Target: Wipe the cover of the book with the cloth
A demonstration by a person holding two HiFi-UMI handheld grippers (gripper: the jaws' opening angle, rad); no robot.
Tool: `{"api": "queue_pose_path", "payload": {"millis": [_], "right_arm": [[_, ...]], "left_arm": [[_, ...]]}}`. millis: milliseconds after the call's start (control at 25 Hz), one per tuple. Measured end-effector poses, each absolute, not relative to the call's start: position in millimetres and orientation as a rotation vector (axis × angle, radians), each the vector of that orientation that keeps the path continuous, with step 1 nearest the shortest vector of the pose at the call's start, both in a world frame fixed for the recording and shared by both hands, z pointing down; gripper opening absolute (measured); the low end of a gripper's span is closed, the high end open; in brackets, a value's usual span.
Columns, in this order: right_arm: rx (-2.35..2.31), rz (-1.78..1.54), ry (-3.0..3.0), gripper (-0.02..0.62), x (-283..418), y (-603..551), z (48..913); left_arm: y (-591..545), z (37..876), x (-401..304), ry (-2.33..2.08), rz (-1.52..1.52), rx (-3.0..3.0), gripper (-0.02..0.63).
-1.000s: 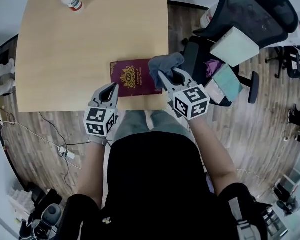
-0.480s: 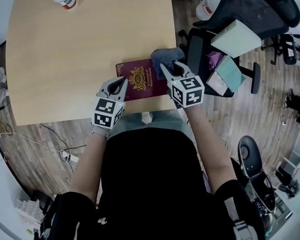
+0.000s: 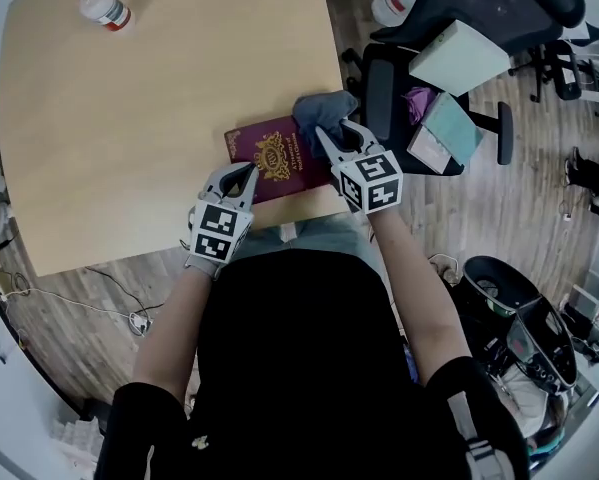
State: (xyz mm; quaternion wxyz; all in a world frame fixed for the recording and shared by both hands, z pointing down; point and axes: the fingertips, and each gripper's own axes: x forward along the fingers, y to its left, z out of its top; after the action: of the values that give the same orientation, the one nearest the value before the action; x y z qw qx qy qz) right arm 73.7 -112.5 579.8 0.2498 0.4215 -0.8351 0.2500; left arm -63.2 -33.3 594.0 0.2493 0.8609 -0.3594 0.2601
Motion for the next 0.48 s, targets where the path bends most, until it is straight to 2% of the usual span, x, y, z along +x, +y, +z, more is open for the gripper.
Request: {"api": "queue_pose_path", "payload": {"millis": [480], "right_arm": [[1.177, 0.762, -2.266, 0.098, 95.8, -48.2, 580.1]], "left_arm": [[-34.0, 594.1, -62.4, -0.986, 0.671, 2.313, 0.020]]}}
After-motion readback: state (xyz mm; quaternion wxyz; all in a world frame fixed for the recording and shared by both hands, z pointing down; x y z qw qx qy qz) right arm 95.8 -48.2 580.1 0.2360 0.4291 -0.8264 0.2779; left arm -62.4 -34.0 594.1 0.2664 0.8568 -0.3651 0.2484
